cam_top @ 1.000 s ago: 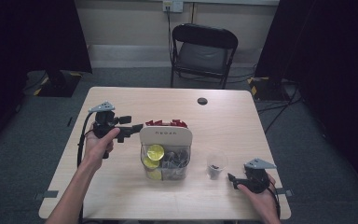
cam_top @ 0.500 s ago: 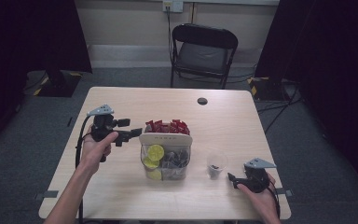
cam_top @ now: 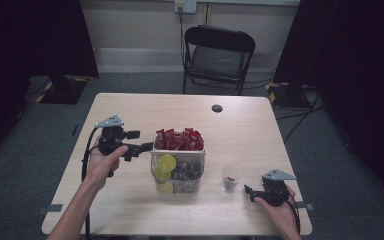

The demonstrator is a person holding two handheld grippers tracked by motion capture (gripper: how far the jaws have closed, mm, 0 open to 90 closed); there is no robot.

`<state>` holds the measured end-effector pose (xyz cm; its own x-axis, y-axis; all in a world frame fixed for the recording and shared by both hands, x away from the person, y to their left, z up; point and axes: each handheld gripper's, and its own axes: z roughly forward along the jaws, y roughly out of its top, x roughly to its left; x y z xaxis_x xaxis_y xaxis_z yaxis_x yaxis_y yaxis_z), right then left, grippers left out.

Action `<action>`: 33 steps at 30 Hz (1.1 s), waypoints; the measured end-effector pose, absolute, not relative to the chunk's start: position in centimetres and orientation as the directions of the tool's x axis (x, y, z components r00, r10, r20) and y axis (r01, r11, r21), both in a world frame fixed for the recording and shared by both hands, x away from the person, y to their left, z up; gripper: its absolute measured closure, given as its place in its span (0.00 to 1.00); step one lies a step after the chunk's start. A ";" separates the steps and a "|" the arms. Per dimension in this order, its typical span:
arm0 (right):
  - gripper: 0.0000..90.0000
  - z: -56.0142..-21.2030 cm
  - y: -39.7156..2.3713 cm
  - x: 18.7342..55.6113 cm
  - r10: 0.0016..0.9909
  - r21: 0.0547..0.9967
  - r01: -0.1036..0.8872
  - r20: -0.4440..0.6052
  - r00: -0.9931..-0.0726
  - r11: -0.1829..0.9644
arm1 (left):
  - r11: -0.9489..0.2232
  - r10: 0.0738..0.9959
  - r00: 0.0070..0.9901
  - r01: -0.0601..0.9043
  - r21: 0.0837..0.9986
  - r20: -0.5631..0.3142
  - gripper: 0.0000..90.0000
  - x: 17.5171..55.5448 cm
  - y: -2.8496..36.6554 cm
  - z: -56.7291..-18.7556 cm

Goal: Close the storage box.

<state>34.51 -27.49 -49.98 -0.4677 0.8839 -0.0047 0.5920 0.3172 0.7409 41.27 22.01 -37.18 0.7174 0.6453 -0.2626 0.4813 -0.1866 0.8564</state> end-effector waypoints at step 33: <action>0.21 -50.0 -27.5 34.5 0.884 0.741 0.592 -0.005 -0.468 0.317 | -0.309 0.642 0.732 0.519 0.797 -0.228 0.17 40.4 20.4 -40.7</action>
